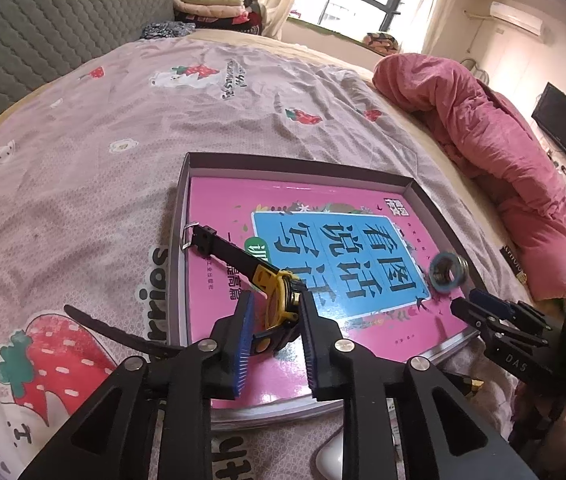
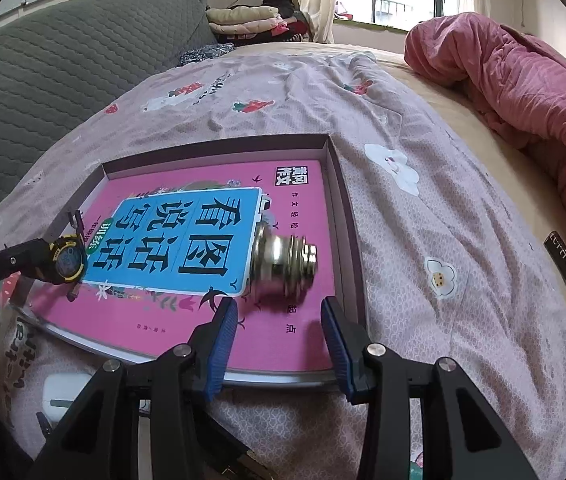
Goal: Organize rigid objects
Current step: 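Carry the watch and gold cap over the tray with both grippers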
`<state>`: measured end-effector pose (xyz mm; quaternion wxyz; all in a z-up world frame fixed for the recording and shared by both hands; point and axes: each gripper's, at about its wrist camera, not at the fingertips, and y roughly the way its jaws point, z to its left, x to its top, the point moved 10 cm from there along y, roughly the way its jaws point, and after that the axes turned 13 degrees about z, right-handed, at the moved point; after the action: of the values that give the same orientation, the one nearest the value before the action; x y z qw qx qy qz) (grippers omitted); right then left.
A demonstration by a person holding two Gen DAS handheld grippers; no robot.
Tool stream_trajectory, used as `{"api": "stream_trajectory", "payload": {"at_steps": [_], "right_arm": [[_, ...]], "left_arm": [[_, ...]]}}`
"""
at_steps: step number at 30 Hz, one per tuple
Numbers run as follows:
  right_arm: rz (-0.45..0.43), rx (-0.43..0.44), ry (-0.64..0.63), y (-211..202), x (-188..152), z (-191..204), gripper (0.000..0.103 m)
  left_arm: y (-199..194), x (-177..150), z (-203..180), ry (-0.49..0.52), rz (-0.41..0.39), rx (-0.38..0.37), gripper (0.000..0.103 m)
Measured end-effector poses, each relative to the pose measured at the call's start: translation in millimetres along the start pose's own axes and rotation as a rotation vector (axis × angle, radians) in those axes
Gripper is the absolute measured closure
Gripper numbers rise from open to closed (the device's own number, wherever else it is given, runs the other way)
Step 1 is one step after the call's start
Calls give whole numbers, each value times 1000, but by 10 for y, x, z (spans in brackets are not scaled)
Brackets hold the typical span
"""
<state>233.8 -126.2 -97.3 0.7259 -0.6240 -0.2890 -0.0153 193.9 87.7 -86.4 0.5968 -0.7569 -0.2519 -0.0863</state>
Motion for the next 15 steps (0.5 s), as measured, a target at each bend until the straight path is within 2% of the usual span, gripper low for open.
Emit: {"api": "stream_trajectory", "payload": {"at_steps": [3,11,13,15], "right_arm": [[-1,4,4,-13,4,0,59],[-2,16,18,-20,18,-3,59],[-1,16,18,-14,16,-4,59],[-2,17,20,-16,19,-5,59]], "left_arm": [[39,-18,-13,7,15,7,68],[107,-57,-58,28,40,11,63],[139,-73,-64,33,52,21,57],[161,-79,-71,41,59,29,55]]}}
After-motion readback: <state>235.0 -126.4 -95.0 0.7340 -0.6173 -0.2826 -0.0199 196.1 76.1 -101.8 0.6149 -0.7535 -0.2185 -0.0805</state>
